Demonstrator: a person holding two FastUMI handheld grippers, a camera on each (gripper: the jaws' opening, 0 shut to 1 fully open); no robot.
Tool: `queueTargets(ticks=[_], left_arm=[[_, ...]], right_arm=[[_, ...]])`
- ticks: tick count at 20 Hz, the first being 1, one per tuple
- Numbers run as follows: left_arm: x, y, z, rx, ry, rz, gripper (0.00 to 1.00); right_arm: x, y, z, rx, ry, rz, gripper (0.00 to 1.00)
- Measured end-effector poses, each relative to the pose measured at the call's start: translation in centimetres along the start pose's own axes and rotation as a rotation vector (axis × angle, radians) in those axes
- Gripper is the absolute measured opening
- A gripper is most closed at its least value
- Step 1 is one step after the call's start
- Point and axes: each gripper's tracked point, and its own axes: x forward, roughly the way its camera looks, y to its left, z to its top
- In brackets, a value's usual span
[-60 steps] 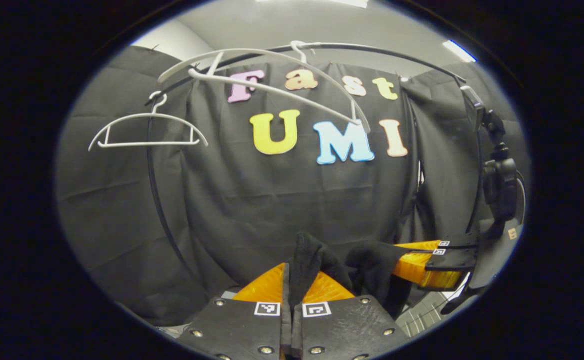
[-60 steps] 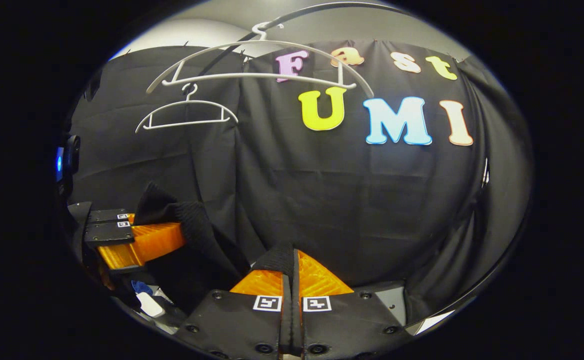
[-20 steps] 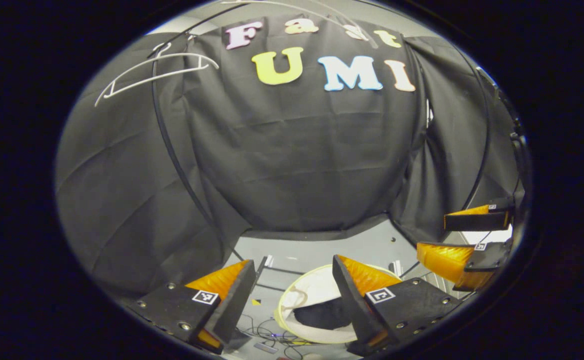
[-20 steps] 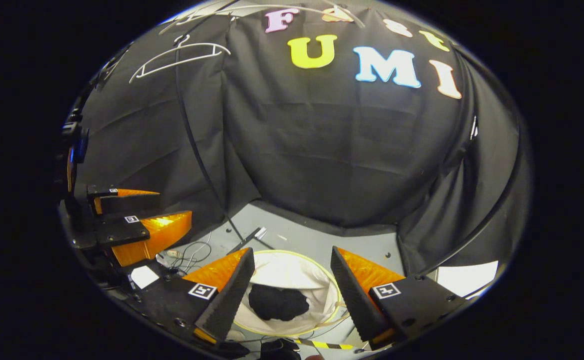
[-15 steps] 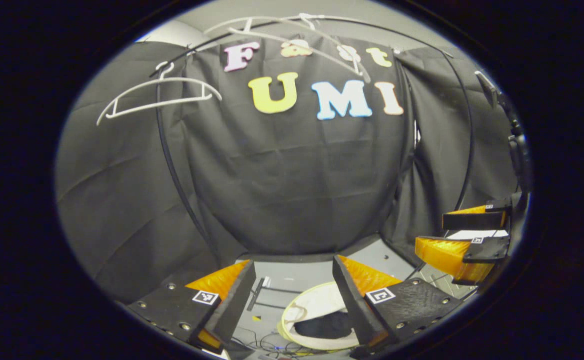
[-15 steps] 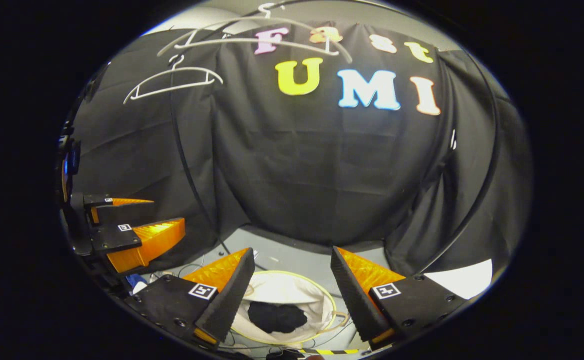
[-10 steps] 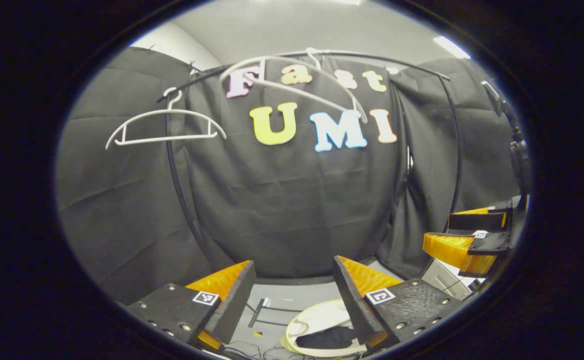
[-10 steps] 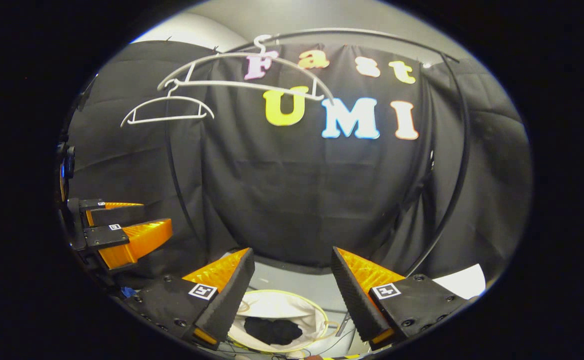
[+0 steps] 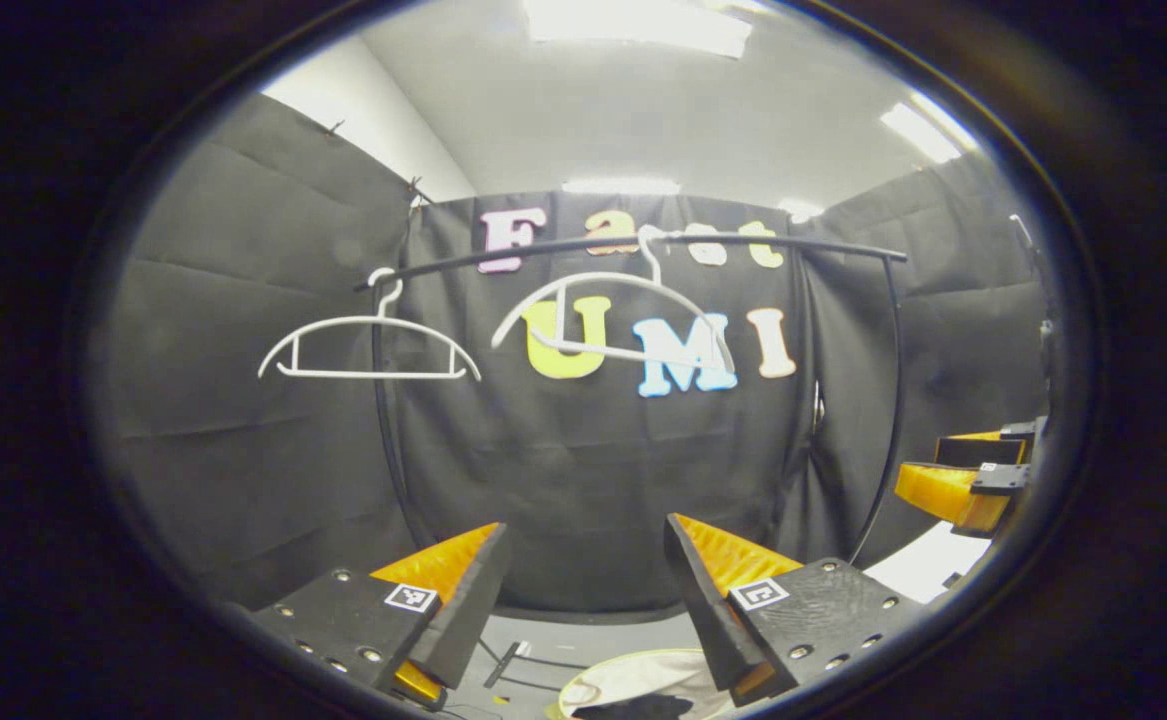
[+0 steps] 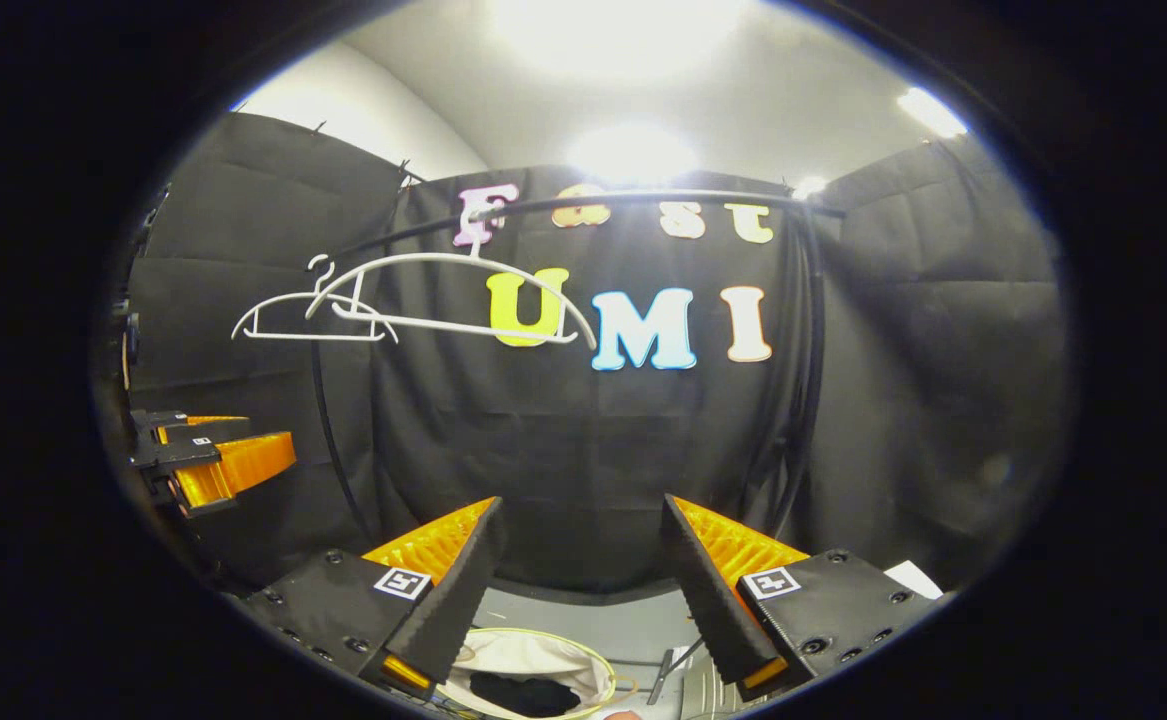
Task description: Grasp the clothes on the hanger with both hands and then place them into the laundry hamper below.
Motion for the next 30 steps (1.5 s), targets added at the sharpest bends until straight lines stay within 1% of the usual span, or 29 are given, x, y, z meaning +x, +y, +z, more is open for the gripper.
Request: queueTargets(ticks=[2,4,8,9,10,13,17,22,23,24,27,28,29,30], left_arm=[[-1.1,-1.0,1.9,-0.009,-0.029,0.001,0.91],[-2.3,-1.5,3.3,0.005,-0.048,0.006,0.91],[-4.5,-2.5,4.5,0.018,-0.067,0.019,0.91],[-5.2,-2.4,4.6,0.014,-0.071,0.028,0.91],[-5.7,-2.6,4.1,0.008,-0.073,0.039,0.91],[-8.1,-2.9,3.2,0.008,-0.077,0.064,0.91],[-9.6,-2.8,3.1,0.017,-0.080,0.075,0.91],[-10.2,-3.3,3.5,0.028,-0.091,0.068,0.91],[-10.4,-3.2,3.5,0.026,-0.094,0.070,0.91],[-10.4,-3.2,3.6,0.024,-0.096,0.066,0.91],[-10.5,-3.3,3.6,0.028,-0.098,0.064,0.91],[-10.5,-3.3,3.6,0.032,-0.098,0.064,0.91],[-10.5,-3.3,3.7,0.035,-0.101,0.062,0.91],[-10.5,-3.2,3.7,0.038,-0.103,0.061,0.91]], right_arm=[[-1.4,-1.6,1.4,-0.001,-0.026,-0.012,0.95],[-2.8,-3.1,2.6,0.002,-0.050,-0.026,0.95],[-5.0,-5.5,3.6,0.034,-0.074,-0.049,0.95],[-5.9,-5.8,3.5,0.037,-0.079,-0.058,0.97],[-6.4,-6.1,3.6,0.037,-0.085,-0.064,0.94],[-7.5,-6.6,3.6,0.034,-0.102,-0.073,0.94],[-9.0,-6.7,2.7,0.021,-0.117,-0.088,0.94],[-9.4,-6.6,3.4,0.030,-0.141,-0.094,0.94],[-9.6,-6.6,3.5,0.028,-0.149,-0.096,0.97],[-9.6,-6.5,3.7,0.024,-0.155,-0.096,0.94],[-9.6,-6.4,3.9,0.020,-0.165,-0.094,0.95],[-9.5,-6.4,3.6,0.021,-0.158,-0.094,0.97],[-9.3,-6.4,3.4,0.023,-0.151,-0.096,0.95],[-9.4,-6.5,3.4,0.025,-0.151,-0.100,0.98]])
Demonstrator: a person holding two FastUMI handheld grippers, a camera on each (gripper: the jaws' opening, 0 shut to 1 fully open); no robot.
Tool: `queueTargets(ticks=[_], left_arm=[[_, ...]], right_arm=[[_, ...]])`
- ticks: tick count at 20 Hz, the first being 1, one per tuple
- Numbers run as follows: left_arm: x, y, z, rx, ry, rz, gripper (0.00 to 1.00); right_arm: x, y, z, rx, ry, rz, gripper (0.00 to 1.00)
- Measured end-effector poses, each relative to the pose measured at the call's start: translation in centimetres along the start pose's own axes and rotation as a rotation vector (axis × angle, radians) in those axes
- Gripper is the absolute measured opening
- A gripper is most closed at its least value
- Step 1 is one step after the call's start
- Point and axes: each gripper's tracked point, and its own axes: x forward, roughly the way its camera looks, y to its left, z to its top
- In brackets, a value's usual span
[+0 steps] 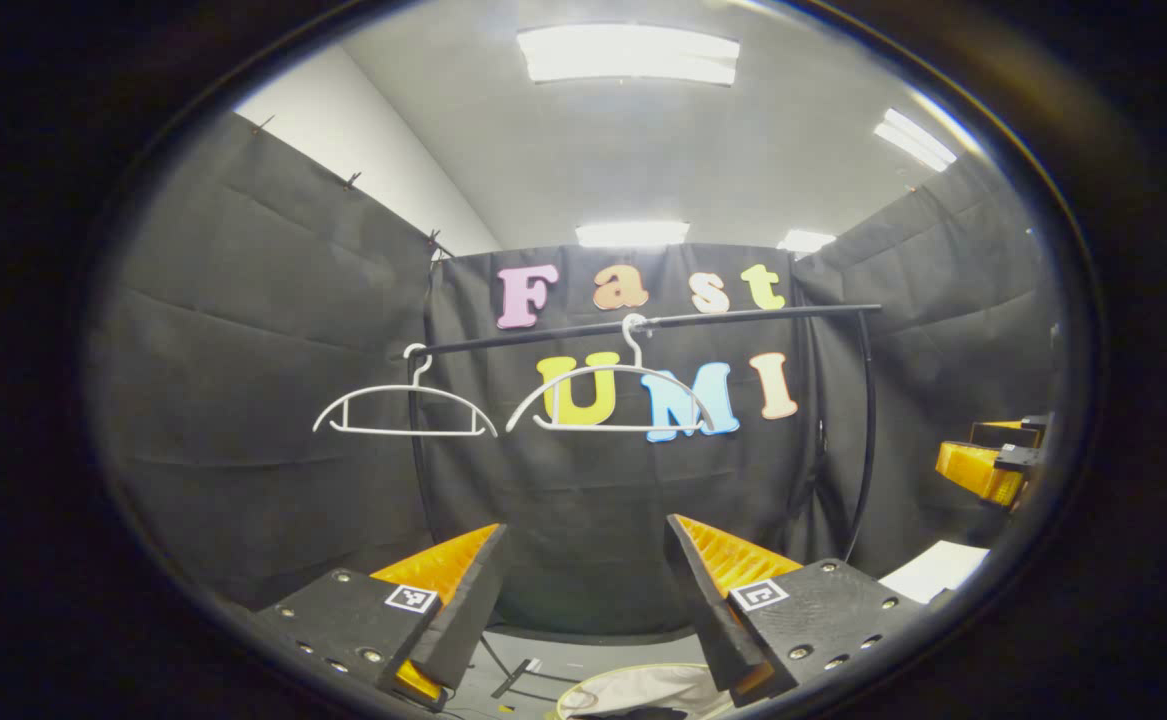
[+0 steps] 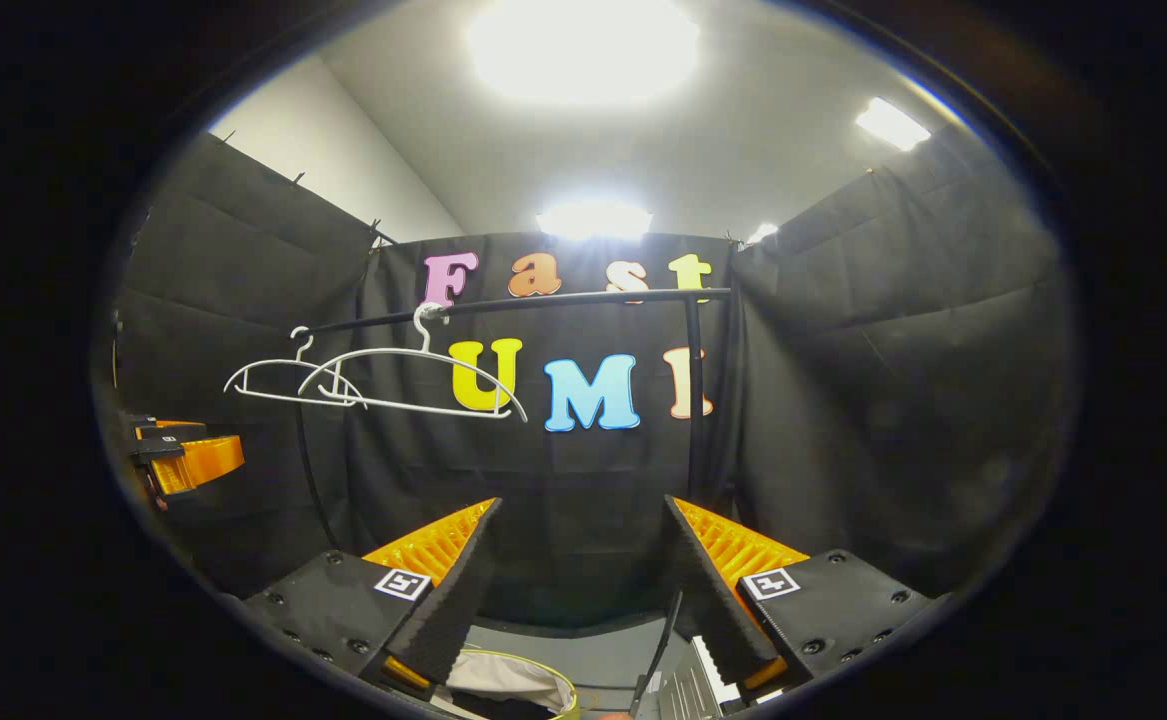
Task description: Grasp the clothes on the hanger with both hands and then place them into the laundry hamper below.
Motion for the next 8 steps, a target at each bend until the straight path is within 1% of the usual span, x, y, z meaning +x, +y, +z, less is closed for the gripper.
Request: queueTargets(ticks=[3,7,8], left_arm=[[-0.23,0.15,0.15,0.002,-0.007,-0.004,0.90],[-0.36,0.21,0.53,-0.007,-0.019,-0.004,0.91],[-0.30,0.19,0.62,-0.009,-0.020,-0.004,0.89]], right_arm=[[-0.01,-0.20,0.18,-0.002,-0.006,-0.012,0.97],[-0.16,-0.60,0.78,0.002,-0.027,-0.028,0.98],[-0.10,-0.69,0.79,0.000,-0.028,-0.032,0.94]])
